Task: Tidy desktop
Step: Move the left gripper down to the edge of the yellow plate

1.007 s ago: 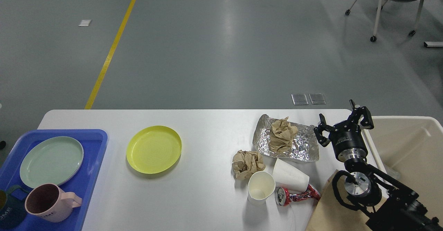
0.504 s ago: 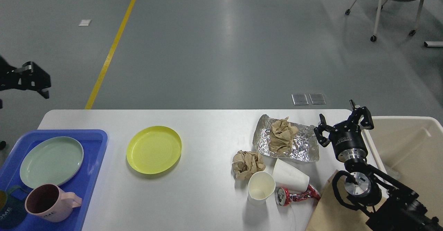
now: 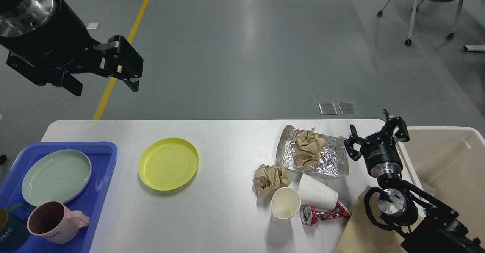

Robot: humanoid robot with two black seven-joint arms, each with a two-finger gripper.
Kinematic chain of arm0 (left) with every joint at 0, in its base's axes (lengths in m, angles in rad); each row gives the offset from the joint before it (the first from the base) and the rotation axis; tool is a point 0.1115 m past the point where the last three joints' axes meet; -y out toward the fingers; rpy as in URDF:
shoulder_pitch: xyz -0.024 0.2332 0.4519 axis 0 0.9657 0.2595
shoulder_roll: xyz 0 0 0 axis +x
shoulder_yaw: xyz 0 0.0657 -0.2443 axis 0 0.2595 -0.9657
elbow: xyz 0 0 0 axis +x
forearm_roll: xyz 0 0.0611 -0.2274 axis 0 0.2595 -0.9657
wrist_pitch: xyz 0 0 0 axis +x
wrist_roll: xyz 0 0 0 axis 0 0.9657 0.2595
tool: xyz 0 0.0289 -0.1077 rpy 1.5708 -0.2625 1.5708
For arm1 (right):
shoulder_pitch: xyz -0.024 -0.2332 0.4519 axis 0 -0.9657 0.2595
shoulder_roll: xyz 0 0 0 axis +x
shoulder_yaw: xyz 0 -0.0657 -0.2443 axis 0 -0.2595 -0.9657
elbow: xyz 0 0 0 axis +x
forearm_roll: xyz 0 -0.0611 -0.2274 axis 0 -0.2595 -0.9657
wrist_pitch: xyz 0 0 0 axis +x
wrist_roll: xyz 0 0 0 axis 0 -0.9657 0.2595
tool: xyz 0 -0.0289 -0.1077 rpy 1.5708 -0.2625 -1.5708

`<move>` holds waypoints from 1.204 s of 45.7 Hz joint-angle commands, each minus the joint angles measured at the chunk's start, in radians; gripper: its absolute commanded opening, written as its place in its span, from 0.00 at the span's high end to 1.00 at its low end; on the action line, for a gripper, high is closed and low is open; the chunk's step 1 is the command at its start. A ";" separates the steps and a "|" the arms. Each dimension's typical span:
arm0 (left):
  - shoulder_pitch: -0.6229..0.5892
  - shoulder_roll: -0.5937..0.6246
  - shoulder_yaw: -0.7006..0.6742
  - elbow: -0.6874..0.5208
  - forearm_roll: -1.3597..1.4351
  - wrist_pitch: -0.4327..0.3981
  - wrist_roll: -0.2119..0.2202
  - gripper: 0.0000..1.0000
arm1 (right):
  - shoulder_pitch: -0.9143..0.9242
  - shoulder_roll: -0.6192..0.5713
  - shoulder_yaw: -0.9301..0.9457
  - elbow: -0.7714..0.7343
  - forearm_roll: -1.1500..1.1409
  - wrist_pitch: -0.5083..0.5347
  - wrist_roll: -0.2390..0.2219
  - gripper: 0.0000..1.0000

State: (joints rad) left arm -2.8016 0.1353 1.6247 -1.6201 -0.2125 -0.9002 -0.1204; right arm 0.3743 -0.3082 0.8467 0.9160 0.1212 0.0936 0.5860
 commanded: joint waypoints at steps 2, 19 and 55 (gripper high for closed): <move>0.024 -0.003 0.003 0.000 -0.007 -0.029 -0.011 0.04 | 0.000 0.000 0.000 0.001 0.000 0.000 0.000 0.00; 0.048 0.009 0.007 0.005 0.002 -0.013 -0.008 0.04 | 0.000 0.000 0.000 0.001 0.000 0.000 0.000 0.00; 0.826 -0.036 -0.083 0.233 -0.191 0.323 -0.001 0.10 | 0.000 0.000 0.000 0.001 0.000 0.000 0.000 0.00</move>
State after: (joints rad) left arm -2.1239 0.0830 1.5362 -1.4647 -0.3070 -0.5994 -0.1239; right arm 0.3743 -0.3084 0.8467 0.9175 0.1212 0.0936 0.5860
